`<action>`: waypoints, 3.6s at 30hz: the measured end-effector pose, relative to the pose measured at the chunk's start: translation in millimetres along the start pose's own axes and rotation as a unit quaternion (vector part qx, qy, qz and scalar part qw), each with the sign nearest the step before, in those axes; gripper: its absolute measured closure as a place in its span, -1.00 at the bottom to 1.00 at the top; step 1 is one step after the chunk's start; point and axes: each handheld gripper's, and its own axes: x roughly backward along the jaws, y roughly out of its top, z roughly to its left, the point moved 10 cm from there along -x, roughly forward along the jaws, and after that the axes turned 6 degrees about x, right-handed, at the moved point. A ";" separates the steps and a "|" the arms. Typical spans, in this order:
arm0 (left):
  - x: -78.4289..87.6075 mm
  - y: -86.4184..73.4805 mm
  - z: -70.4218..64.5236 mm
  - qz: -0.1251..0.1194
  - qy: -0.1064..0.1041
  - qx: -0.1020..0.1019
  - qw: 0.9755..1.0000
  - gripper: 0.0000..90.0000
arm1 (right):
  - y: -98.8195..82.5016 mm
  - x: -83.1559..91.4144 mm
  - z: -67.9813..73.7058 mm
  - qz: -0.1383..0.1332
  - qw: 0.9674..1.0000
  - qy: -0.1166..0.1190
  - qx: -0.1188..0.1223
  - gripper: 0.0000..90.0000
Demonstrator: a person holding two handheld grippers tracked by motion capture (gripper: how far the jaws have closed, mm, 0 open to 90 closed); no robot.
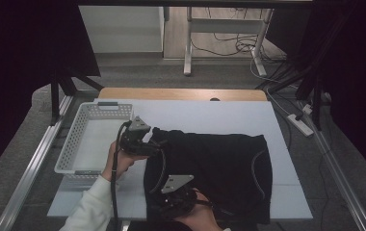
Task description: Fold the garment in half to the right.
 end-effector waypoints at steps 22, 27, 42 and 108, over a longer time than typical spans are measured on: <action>0.9 -0.7 3.6 0.000 0.004 0.002 1.000 -0.61 | -2.6 -49.4 6.1 0.094 0.993 -0.071 0.016 -0.69; 2.2 -0.6 6.1 -0.001 0.006 0.004 1.000 -0.61 | -3.2 -46.6 4.1 0.095 0.992 -0.078 0.016 -0.52; 4.9 -0.6 14.2 -0.004 0.015 0.016 1.000 -0.61 | -12.8 -15.0 -19.3 0.067 0.997 -0.049 -0.002 0.69; -111.6 -18.2 57.9 0.217 0.110 0.071 0.967 -0.63 | -6.8 8.6 -17.9 0.003 0.999 -0.034 0.003 0.68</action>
